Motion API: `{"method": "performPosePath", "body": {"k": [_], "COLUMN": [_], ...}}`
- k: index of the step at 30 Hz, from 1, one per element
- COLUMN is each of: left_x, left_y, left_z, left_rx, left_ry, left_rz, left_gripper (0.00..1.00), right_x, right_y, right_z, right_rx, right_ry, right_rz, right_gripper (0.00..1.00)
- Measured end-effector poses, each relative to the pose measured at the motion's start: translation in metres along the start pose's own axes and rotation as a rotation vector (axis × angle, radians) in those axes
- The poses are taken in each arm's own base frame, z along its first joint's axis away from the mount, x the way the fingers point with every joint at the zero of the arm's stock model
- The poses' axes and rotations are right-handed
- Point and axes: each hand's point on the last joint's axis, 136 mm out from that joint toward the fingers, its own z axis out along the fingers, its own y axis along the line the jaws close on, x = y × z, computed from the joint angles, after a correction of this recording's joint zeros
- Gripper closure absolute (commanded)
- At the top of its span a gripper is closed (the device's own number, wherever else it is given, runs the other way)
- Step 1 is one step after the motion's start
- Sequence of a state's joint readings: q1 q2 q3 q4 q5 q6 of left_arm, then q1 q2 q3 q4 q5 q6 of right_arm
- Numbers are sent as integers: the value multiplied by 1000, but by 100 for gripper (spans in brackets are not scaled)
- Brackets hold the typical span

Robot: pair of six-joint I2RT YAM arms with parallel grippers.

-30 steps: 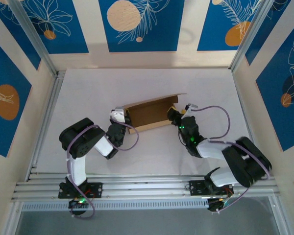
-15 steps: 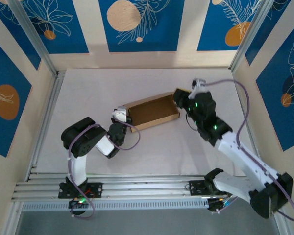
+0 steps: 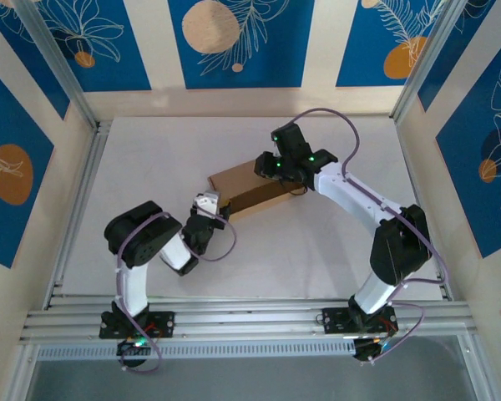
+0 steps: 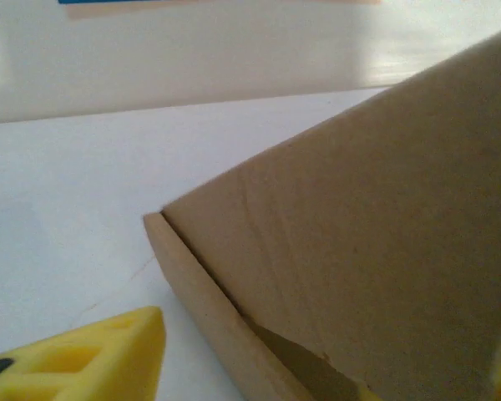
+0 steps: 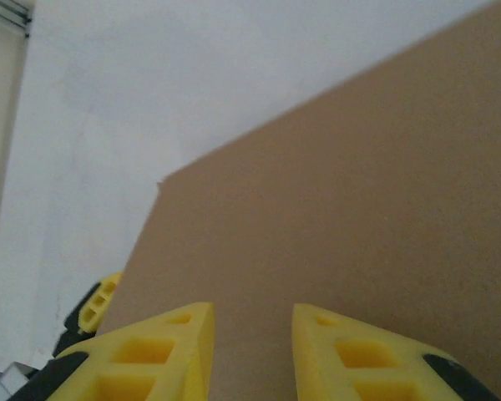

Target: Fold the paper box

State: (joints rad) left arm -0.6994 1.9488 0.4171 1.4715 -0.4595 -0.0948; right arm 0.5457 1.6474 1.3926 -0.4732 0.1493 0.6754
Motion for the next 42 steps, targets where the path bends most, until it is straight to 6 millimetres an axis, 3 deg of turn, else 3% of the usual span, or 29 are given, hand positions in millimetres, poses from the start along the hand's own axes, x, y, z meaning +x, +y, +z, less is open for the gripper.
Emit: {"method": "performPosePath", "body": {"k": [5, 12, 17, 25, 28, 31, 38, 42], "left_x": [4, -8, -30, -78, -97, -103, -82, -84], "left_y": [-10, -43, -70, -98, -97, -92, -77, -58], "left_z": [-19, -57, -88, -129, -136, -142, -143, -140], "left_rx": [80, 252, 404, 573, 586, 572, 478, 364], "left_ry": [37, 34, 10, -6, 2, 29, 198, 243], "left_rz": [-2, -48, -119, -180, -190, -201, -228, -274], "left_gripper": [26, 29, 35, 39, 39, 39, 43, 35], "right_x": [14, 29, 41, 42, 40, 38, 38, 34], "right_y": [-13, -39, -60, -63, -60, -57, -50, -40], "right_z": [10, 34, 55, 78, 78, 74, 56, 51], "right_rx": [20, 63, 92, 62, 44, 29, 17, -8], "right_ry": [25, 60, 84, 77, 74, 74, 84, 105], "right_rz": [15, 41, 68, 83, 85, 82, 45, 18], "right_gripper": [67, 65, 65, 65, 63, 60, 57, 54]}}
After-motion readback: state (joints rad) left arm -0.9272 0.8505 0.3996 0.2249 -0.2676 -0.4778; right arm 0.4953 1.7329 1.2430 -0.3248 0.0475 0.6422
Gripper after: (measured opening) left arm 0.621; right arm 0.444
